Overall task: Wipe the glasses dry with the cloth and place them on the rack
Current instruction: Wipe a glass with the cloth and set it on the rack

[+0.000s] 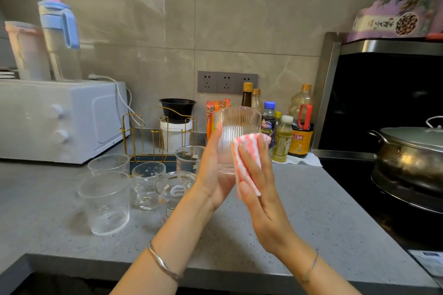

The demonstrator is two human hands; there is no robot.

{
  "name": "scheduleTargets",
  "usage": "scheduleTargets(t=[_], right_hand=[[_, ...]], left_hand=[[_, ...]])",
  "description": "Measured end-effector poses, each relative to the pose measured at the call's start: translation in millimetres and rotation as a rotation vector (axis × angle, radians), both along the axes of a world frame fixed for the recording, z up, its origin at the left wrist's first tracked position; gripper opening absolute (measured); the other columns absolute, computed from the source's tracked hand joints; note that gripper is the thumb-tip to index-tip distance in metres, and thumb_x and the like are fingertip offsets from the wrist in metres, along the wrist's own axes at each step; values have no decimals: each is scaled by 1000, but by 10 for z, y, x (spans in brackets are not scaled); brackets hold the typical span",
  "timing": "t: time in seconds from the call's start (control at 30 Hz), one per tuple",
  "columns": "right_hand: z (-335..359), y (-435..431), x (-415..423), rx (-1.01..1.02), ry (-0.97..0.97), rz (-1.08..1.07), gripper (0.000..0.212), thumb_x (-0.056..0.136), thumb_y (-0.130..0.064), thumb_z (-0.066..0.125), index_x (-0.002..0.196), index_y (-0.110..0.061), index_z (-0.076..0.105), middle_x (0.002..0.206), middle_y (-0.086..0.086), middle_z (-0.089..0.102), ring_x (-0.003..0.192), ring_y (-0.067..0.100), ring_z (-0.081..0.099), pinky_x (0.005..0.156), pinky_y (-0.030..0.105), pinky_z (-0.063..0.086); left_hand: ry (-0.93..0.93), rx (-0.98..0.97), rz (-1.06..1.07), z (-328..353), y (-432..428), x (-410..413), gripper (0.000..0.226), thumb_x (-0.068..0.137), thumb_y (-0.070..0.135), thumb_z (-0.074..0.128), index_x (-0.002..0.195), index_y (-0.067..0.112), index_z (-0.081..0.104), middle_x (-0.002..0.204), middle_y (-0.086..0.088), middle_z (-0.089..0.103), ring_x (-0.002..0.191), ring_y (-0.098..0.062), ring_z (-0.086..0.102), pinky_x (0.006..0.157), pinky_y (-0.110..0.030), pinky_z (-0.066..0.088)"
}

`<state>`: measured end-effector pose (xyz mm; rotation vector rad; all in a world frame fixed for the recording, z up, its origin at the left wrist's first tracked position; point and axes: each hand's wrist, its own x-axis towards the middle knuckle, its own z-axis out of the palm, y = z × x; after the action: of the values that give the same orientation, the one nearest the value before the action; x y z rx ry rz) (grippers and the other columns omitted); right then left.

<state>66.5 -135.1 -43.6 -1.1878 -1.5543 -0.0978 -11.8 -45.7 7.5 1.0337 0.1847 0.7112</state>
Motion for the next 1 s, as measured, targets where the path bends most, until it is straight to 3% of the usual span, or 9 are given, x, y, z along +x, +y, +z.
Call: scheduleTargets(t=[0.1,0.2,0.27,0.47,0.53,0.63,0.73,0.83,1.0], right_hand=[[132,8,12,-52,109,36,53,98,-54,26,148,-39,24,158,-23,-5,146,2,-8,120,41,9],[365,73,105,-14,190,-5,48,101,-41,27,148,-38,27,158,-24,1,144,-5,-7,120,37,9],[499,116,174,13,178,-39,46,101,-35,28,147,-33,31,159,-19,8,145,-3,-7,121,42,5],[294,96,107,35,131,-66,45,103,-30,29,148,-31,29,160,-19,2,146,3,-10,121,48,5],[118,48,43,41,75,-62,48,102,-41,30,148,-30,30,160,-17,-1,147,7,-10,120,49,7],[55,-12,-20,51,197,-28,58,92,-66,27,142,-39,40,158,-23,7,147,4,-1,119,44,11],[173,-6,-36,110,173,-91,37,99,-47,35,129,-42,54,157,-19,19,147,3,5,119,36,18],[306,61,33,167,46,-194,34,102,-27,37,134,-36,47,159,-11,19,148,8,2,120,25,11],[503,82,229,142,81,-199,45,100,-39,25,144,-43,26,159,-19,5,147,2,-4,121,37,7]], left_hand=[[-10,1,-3,-53,-35,-12,70,82,63,48,126,11,62,123,-15,67,116,-28,63,102,-44,47],[-22,33,29,-91,-87,1,56,85,54,57,123,14,66,121,-18,67,106,-28,65,97,-46,48],[-26,19,13,-98,-132,21,51,88,54,57,120,16,67,114,-16,69,99,-26,67,91,-45,50],[-5,14,76,-57,-108,65,57,91,56,50,125,12,63,111,-15,72,98,-26,69,88,-40,53],[-2,-18,83,-53,-87,68,61,90,59,47,123,11,64,109,-15,72,98,-26,70,88,-39,54],[-9,-56,55,-97,-66,95,61,89,62,46,117,13,70,117,-16,70,108,-28,67,96,-42,50],[-18,-80,33,-150,-91,122,58,89,62,46,101,16,78,112,-15,71,101,-26,69,94,-41,51],[-1,-23,33,-153,-122,127,60,87,64,49,117,16,71,112,-14,71,98,-24,69,84,-38,55],[6,42,50,-126,-134,123,51,82,60,60,109,20,74,112,-15,69,102,-28,63,104,-55,41]])
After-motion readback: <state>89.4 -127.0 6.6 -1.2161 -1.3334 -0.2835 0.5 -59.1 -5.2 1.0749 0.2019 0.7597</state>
